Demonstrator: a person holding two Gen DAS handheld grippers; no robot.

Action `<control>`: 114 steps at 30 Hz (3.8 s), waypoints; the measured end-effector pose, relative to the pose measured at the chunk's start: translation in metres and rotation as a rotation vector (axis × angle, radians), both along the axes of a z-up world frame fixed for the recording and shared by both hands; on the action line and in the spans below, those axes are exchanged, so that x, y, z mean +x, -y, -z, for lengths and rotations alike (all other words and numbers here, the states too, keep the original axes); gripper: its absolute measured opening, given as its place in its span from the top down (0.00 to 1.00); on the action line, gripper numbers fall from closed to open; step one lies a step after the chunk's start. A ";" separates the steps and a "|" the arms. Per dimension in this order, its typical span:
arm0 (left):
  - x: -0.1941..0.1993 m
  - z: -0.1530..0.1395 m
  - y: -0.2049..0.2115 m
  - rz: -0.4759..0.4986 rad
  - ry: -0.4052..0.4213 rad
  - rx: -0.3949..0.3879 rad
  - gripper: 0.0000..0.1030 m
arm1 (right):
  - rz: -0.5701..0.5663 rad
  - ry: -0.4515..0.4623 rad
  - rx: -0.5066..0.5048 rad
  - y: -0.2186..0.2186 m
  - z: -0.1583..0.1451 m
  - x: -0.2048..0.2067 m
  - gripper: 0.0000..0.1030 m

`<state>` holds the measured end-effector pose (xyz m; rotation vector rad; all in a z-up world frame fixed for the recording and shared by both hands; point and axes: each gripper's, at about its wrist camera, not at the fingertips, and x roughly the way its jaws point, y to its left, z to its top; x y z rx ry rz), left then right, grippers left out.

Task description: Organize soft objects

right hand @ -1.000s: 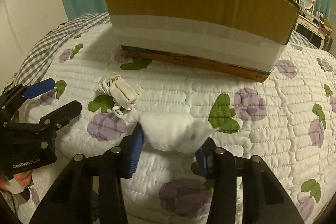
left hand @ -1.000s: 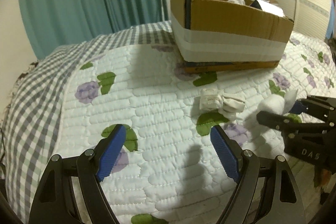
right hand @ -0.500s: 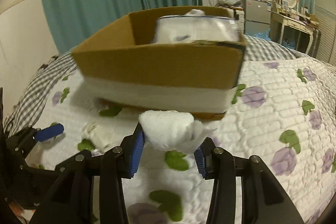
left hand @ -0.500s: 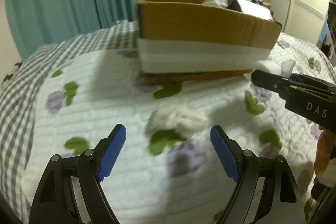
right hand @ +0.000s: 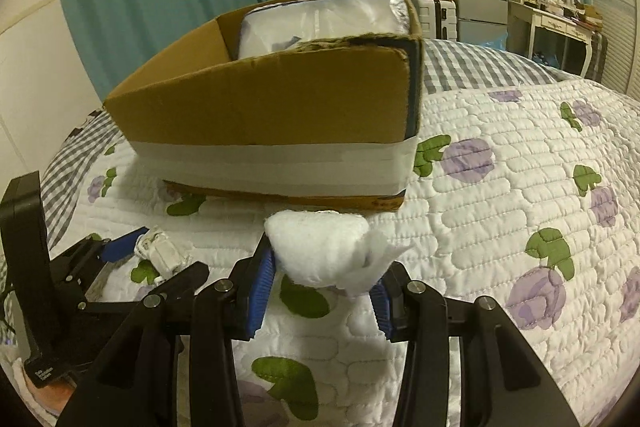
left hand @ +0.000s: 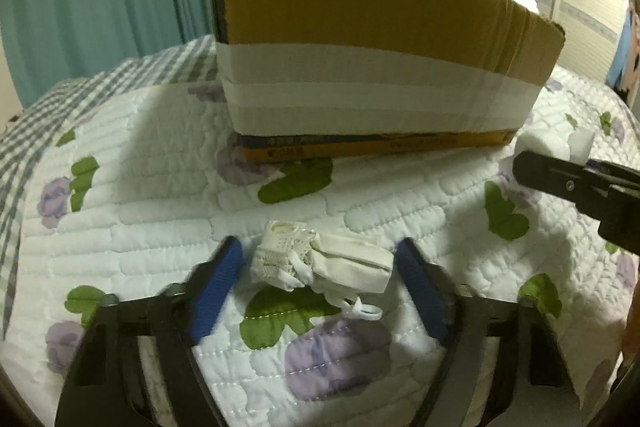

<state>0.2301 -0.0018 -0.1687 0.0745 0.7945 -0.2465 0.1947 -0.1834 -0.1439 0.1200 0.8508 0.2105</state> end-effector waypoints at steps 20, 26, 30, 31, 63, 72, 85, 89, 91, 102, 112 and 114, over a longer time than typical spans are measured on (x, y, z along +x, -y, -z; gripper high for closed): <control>-0.069 -0.105 -0.017 0.000 0.134 -0.093 0.46 | 0.008 0.115 0.014 -0.006 -0.073 -0.056 0.59; -0.077 -0.155 -0.016 0.035 0.216 -0.046 0.46 | -0.009 0.198 -0.030 -0.015 -0.121 -0.077 0.59; -0.078 -0.179 -0.011 0.061 0.262 -0.002 0.46 | -0.032 0.240 -0.049 -0.016 -0.151 -0.076 0.59; -0.076 -0.183 -0.010 0.070 0.268 -0.003 0.46 | -0.036 0.243 -0.044 -0.015 -0.156 -0.074 0.59; 0.089 -0.123 0.052 -0.005 0.227 0.037 0.29 | -0.013 0.149 0.016 0.019 -0.109 0.148 0.18; 0.041 -0.188 0.044 -0.019 0.308 0.041 0.29 | 0.045 0.201 -0.005 0.037 -0.160 0.108 0.17; -0.119 -0.344 0.013 -0.054 0.583 -0.092 0.14 | 0.120 0.489 -0.072 0.051 -0.340 -0.056 0.01; -0.162 -0.359 0.007 -0.085 0.650 -0.070 0.14 | 0.115 0.551 -0.077 0.053 -0.361 -0.108 0.01; -0.177 -0.358 0.006 -0.103 0.675 -0.050 0.14 | 0.084 0.574 -0.064 0.053 -0.361 -0.130 0.01; -0.188 -0.275 0.002 -0.165 0.684 -0.091 0.14 | 0.089 0.694 -0.132 0.045 -0.284 -0.195 0.00; -0.157 -0.198 -0.006 -0.253 0.546 -0.057 0.14 | 0.054 0.591 -0.137 0.032 -0.206 -0.155 0.00; -0.155 -0.193 -0.010 -0.260 0.529 -0.052 0.14 | 0.055 0.570 -0.135 0.034 -0.201 -0.151 0.00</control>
